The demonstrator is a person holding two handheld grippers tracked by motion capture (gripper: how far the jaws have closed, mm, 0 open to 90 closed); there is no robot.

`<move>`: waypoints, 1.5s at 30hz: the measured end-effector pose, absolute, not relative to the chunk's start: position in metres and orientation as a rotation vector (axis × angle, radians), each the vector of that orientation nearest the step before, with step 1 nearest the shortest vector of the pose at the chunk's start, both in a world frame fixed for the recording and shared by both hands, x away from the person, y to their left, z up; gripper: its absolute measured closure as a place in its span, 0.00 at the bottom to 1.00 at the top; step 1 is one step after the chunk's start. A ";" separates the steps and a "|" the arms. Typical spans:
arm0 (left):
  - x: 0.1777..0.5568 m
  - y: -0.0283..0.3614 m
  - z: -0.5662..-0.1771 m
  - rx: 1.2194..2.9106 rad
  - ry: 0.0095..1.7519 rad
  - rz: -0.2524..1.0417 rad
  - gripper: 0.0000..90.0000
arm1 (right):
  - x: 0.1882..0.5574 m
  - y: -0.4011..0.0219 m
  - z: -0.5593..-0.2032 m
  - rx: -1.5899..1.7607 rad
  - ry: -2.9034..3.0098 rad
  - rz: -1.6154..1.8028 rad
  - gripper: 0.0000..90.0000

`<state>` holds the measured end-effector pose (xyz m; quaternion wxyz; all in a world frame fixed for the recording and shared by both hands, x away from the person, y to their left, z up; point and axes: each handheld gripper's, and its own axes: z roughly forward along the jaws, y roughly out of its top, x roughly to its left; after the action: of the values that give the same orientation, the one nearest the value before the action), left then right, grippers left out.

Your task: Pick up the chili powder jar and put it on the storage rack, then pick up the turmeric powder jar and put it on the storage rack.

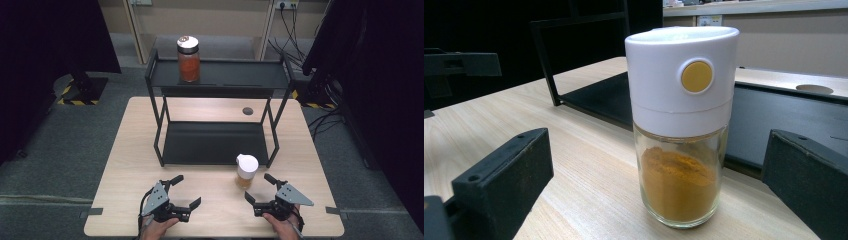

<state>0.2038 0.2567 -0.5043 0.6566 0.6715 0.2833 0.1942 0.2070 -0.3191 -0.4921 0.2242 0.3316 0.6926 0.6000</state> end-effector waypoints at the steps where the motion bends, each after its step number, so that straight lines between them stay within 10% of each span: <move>1: 0.204 0.257 -0.505 1.523 0.642 0.441 0.03 | 0.207 -0.319 -0.492 0.915 1.911 1.656 0.00; 45: 0.204 0.256 -0.511 1.516 0.662 0.445 0.03 | 0.225 -0.303 -0.489 0.890 1.871 1.595 0.00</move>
<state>0.2035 0.2562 -0.5109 0.6551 0.6688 0.2918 0.1962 0.2245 -0.3026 -0.4893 0.2605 0.3286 0.6909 0.5889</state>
